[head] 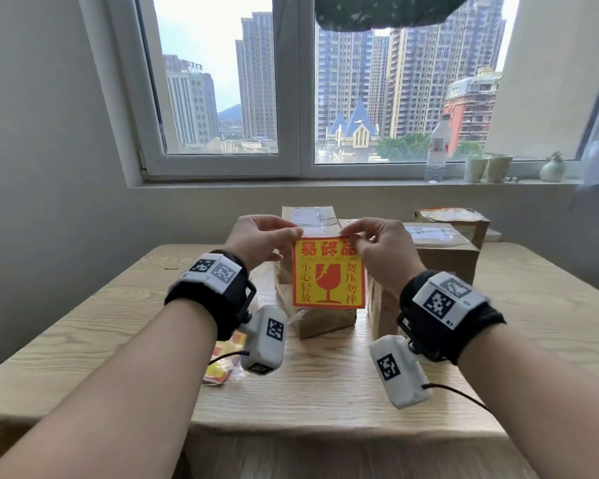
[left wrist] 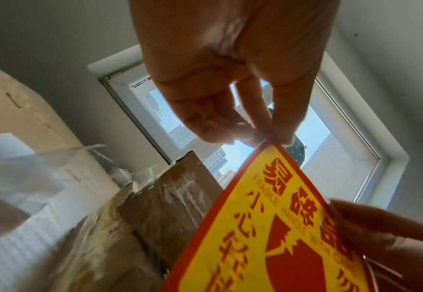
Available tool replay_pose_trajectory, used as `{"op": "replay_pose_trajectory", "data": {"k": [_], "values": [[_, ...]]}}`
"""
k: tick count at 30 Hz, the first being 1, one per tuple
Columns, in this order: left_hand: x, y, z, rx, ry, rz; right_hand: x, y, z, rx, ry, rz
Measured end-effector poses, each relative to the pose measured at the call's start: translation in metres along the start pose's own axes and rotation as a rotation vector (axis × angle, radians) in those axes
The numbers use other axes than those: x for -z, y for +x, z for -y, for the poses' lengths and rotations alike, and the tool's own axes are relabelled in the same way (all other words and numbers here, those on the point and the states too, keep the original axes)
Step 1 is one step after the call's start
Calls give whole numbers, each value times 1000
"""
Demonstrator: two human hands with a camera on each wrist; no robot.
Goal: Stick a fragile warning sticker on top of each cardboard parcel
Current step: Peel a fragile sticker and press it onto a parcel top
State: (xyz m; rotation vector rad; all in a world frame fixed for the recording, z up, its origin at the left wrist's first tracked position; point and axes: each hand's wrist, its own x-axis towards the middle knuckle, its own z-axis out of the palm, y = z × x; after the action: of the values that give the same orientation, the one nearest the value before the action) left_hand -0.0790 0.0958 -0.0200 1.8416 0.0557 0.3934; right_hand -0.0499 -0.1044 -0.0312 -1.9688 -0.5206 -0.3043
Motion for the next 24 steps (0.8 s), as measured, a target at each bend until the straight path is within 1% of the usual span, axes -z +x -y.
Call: {"op": "replay_pose_trajectory", "data": {"k": [2,6,8,10,13,16,20,24], "values": [[-3,0,-2,-9,77,40,2,0,-2,-1,-15,4],[-9,-4,-4,6,140,136,6,0,-5,-6,-43,0],[-11,-5,-5,-11,200,158,7,-1,-6,-3,-47,9],[-13,-7,-7,-17,205,151,7,-1,-6,2,-57,12],[-14,-8,-11,35,159,179,9,-2,-6,21,-97,15],[-11,-11,-13,114,148,273,12,-3,-5,30,-132,11],[-9,-18,-12,172,164,324,15,-4,-2,48,-177,-66],[-8,-22,-9,232,-13,319,13,-7,0,131,-187,-235]]}}
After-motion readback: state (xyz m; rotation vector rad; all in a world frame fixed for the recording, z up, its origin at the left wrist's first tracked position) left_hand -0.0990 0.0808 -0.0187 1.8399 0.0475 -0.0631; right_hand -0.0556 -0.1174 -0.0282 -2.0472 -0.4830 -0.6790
